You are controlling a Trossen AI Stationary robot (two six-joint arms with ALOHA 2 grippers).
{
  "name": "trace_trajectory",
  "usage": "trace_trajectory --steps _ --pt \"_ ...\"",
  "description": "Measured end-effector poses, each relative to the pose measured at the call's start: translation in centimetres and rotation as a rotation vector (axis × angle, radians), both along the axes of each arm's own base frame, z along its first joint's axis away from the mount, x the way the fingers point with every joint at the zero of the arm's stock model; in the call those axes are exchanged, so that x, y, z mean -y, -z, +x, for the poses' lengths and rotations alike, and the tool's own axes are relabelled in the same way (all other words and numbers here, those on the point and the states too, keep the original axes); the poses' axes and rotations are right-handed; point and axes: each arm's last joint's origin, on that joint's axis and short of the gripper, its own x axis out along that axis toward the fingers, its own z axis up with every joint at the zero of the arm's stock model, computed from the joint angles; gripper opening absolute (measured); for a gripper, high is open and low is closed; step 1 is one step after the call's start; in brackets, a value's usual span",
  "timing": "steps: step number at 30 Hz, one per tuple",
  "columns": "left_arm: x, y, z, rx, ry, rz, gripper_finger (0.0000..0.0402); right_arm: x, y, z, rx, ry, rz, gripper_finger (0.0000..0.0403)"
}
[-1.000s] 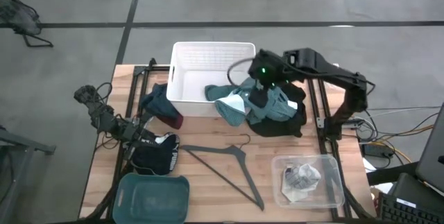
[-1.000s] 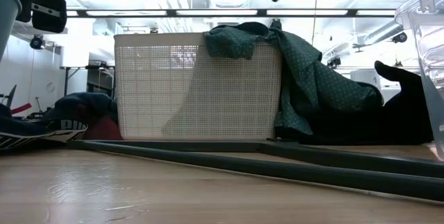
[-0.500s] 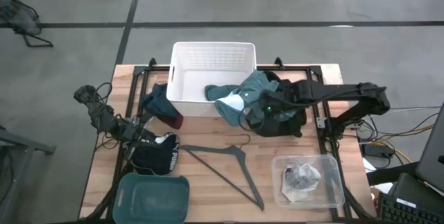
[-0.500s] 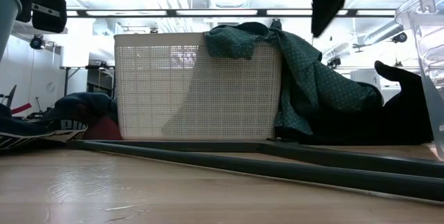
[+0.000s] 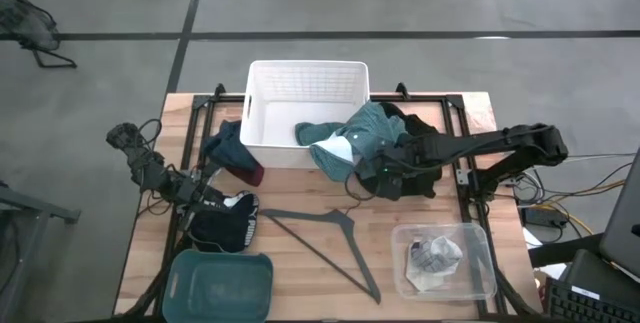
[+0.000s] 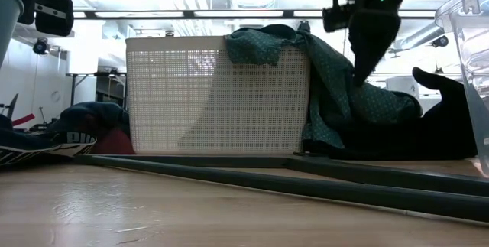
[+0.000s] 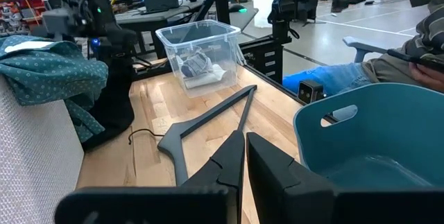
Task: Pick & Place Cloths
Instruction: Put the light green polo shirt into the white laundry bin
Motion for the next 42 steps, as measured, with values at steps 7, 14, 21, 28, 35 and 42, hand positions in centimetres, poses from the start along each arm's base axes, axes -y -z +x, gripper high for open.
trace_trajectory --steps 7,14,21,28,35,42 --pt "0.0 0.0 0.0 0.0 0.0 0.0 0.0023 0.1 2.5 -0.5 -0.018 0.003 -0.005 0.0257" --pt "0.0 0.0 0.0 0.0 0.0 0.0 0.0023 0.1 3.7 -0.8 -0.012 0.015 -0.005 0.0241" --pt "0.0 0.0 0.0 0.001 0.0 0.0 0.0023 0.1 3.6 -0.7 -0.006 0.016 -0.005 0.0201" --pt "0.0 0.0 0.0 0.0 -0.001 0.0 0.0023 0.1 3.7 -0.7 -0.007 0.015 -0.005 0.0176" --pt "0.0 0.0 0.0 0.0 0.0 0.0 0.0023 0.1 3.6 -0.6 -0.001 0.015 -0.005 0.0158" --pt "0.0 0.0 0.0 0.0 -0.001 0.0 0.0023 0.2 3.6 -0.5 0.007 0.015 -0.006 0.0122"
